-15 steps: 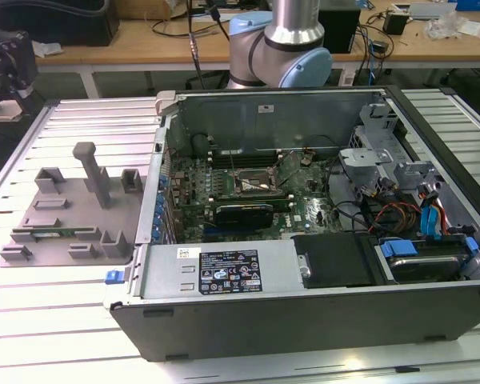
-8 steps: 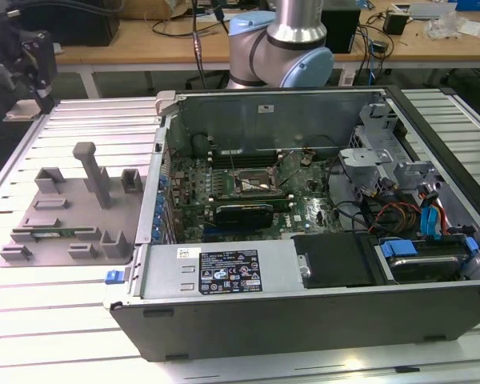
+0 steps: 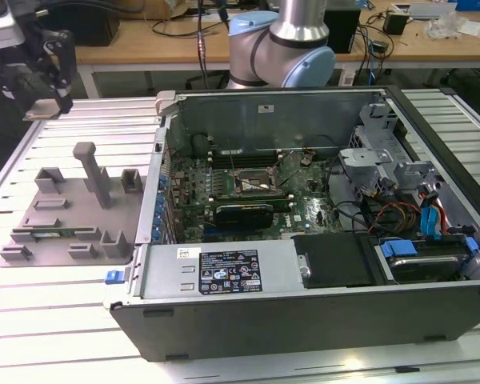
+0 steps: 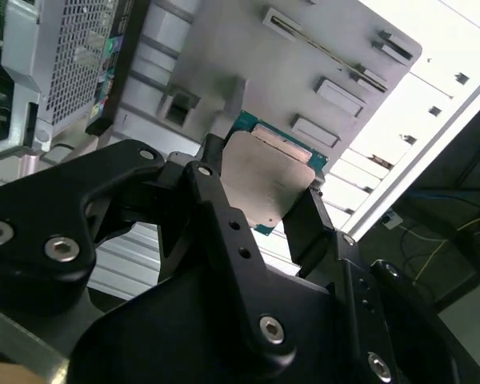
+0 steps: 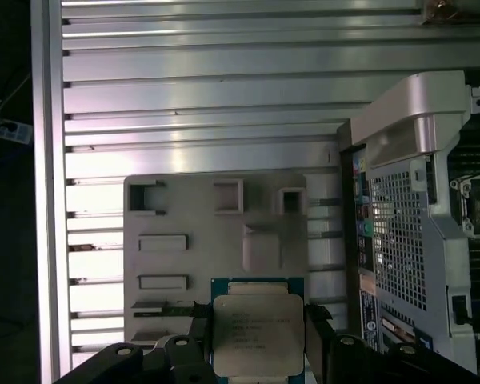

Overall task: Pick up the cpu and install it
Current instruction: 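Pick up the cpu and move it towards the insertion slot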

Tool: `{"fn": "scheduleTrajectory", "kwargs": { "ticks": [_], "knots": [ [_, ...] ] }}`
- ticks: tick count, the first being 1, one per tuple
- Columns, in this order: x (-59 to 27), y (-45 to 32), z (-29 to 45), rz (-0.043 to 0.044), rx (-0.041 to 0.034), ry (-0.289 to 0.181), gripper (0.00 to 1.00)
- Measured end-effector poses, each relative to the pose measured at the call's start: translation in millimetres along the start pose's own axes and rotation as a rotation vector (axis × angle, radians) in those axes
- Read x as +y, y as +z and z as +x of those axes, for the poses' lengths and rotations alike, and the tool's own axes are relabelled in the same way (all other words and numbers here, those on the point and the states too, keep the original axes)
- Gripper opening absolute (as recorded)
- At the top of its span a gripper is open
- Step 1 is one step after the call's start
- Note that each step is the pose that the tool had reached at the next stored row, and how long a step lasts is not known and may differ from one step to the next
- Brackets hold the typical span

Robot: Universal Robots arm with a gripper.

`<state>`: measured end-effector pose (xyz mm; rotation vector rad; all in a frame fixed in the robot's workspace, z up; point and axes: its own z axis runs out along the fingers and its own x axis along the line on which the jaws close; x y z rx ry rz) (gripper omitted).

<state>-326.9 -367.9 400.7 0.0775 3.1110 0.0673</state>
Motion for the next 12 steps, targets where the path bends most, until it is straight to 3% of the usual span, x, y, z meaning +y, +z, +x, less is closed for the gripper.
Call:
{"fn": "scheduleTrajectory", "kwargs": {
  "ticks": [4,9,12],
  "knots": [
    [0.8,0.5,-14.9,-0.0001,-0.0001,0.000,0.55],
    [1.9,1.2,-38.7,-0.0001,-0.0001,0.000,0.55],
    [3.0,1.9,-62.0,-0.0001,-0.0001,0.000,0.55]
  ]
}}
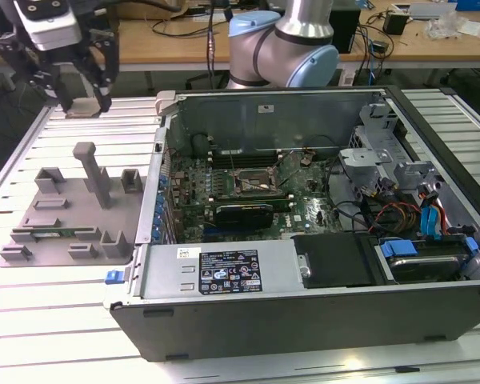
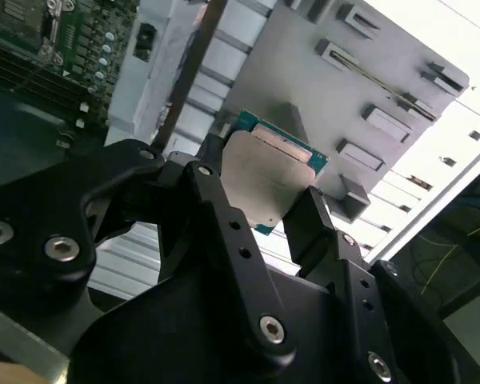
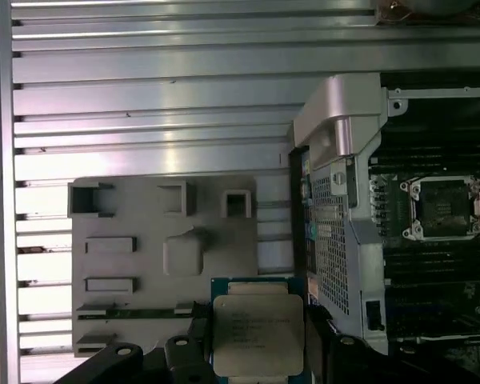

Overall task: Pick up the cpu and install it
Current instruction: 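Pick up the cpu and move it towards the insertion slot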

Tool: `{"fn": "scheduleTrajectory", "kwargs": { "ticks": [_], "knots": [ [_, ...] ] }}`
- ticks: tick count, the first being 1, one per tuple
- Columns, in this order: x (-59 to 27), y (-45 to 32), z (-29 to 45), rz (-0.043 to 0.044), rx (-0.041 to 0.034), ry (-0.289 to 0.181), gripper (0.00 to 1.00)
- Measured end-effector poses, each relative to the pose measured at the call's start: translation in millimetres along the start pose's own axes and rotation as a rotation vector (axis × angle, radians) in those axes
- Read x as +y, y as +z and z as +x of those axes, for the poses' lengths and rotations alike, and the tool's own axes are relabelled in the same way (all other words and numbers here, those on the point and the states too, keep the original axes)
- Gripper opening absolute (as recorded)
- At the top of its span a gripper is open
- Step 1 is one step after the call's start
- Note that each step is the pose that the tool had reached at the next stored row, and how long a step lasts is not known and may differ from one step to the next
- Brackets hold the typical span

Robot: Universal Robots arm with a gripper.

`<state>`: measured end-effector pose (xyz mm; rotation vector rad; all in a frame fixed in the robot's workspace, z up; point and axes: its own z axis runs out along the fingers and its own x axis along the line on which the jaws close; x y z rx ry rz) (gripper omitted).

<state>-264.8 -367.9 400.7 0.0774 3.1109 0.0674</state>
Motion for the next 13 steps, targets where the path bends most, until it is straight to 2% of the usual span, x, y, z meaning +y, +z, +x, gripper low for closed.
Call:
{"fn": "scheduleTrajectory", "kwargs": {
  "ticks": [2,6,8,9,10,13],
  "knots": [
    [0.8,0.5,-16.0,-0.0001,0.0000,0.000,0.55],
    [1.7,1.0,-33.2,0.0000,0.0001,0.000,0.55],
    [2.3,1.4,-45.2,-0.0001,0.0000,0.000,0.55],
    [2.4,1.5,-48.6,0.0000,0.0000,0.000,0.55],
    [2.8,1.7,-56.6,0.0001,0.0000,0.000,0.55],
    [3.5,2.1,-70.3,0.0000,0.0000,0.000,0.55]
  ]
}}
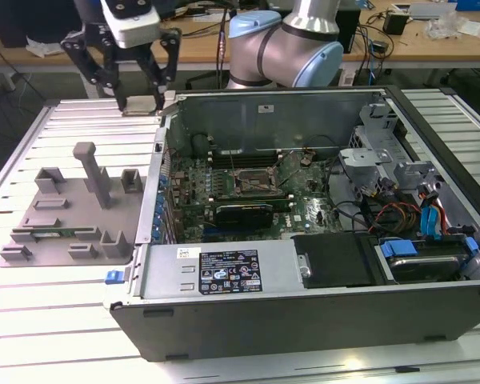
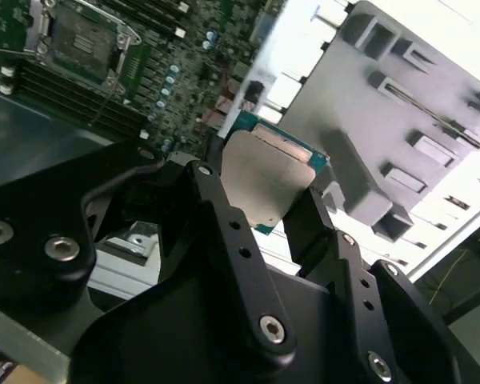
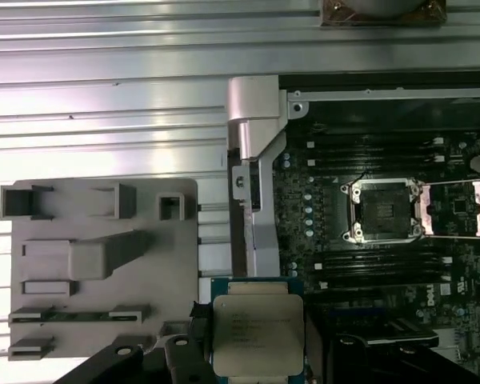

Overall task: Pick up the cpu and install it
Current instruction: 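Pick up the cpu and move it towards the insertion slot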

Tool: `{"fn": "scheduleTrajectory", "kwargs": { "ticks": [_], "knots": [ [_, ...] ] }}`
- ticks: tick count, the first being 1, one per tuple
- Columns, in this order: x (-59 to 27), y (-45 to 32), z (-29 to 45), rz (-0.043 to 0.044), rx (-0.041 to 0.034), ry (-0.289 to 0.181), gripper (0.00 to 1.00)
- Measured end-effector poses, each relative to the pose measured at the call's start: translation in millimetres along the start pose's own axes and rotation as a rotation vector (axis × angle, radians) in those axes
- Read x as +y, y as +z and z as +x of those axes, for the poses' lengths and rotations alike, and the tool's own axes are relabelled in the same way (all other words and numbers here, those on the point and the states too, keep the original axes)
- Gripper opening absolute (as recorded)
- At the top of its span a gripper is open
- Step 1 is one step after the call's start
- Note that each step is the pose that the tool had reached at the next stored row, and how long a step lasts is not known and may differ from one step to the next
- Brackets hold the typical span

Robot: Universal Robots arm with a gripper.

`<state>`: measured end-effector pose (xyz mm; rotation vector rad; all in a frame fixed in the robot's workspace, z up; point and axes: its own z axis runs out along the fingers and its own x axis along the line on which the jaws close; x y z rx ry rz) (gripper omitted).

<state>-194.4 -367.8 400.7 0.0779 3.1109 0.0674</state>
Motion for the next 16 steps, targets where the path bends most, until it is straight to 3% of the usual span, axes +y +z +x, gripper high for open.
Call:
{"fn": "scheduleTrajectory", "kwargs": {
  "ticks": [1,2,3,4,16],
  "knots": [
    [0.2,0.1,-4.3,-0.0001,0.0000,0.000,0.55],
    [0.6,0.4,-12.5,-0.0001,0.0000,0.000,0.55],
    [1.2,0.7,-26.2,0.0001,0.0001,0.000,0.55],
    [1.6,0.9,-32.6,0.0000,0.0001,0.000,0.55],
    [3.9,2.4,-80.2,0.0000,0.0000,0.000,0.55]
  ]
}}
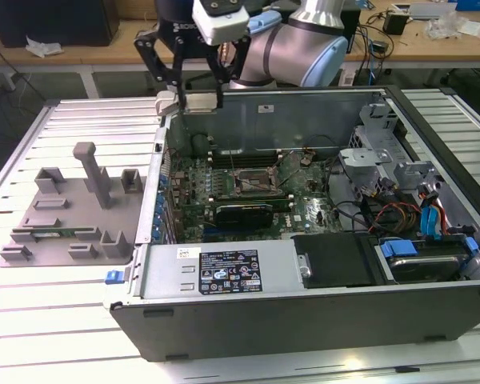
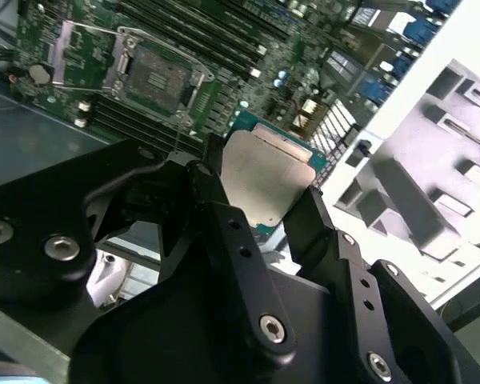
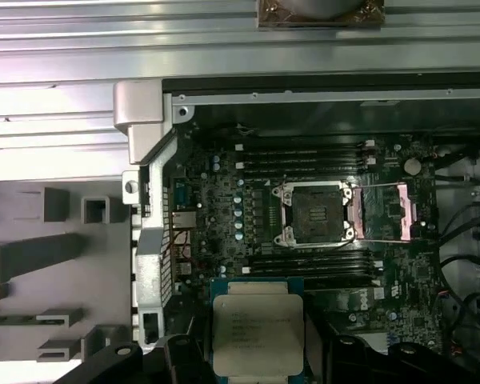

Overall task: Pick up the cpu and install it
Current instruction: 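Pick up the cpu and move it towards the insertion slot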

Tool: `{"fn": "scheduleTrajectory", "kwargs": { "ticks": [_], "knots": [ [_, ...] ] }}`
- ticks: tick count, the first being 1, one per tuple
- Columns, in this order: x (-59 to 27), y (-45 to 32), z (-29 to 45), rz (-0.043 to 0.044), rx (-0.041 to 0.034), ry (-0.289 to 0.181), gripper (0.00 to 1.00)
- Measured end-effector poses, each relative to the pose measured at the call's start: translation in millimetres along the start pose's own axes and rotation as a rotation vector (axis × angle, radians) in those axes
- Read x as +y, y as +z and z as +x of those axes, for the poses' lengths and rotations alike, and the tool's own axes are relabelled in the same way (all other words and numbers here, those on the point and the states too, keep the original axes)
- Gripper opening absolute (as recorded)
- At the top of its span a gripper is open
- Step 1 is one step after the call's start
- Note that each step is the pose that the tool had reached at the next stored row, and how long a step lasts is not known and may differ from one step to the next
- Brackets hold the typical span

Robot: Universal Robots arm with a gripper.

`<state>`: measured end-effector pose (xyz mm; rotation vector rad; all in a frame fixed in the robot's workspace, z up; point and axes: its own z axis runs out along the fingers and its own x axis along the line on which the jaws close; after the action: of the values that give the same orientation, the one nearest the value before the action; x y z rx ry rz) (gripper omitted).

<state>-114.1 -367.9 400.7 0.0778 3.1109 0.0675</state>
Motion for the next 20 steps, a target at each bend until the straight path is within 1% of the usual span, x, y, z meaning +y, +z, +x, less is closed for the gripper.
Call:
{"fn": "scheduleTrajectory", "kwargs": {
  "ticks": [5,7,9,12,15,19,20],
  "knots": [
    [0.7,0.4,-15.0,0.0000,0.0000,0.000,0.55],
    [1.1,0.6,-22.3,0.0001,0.0000,0.000,0.55],
    [1.2,0.7,-26.5,0.0001,0.0001,0.000,0.55],
    [1.4,1.6,-27.8,-0.0002,-0.0001,0.000,0.55],
    [1.5,4.4,-33.5,0.0000,0.0001,0.000,0.55],
    [1.4,13.7,-39.4,0.0001,0.0002,0.000,0.55],
    [1.4,15.1,-40.2,0.0001,0.0006,0.000,0.55]
  ]
}}
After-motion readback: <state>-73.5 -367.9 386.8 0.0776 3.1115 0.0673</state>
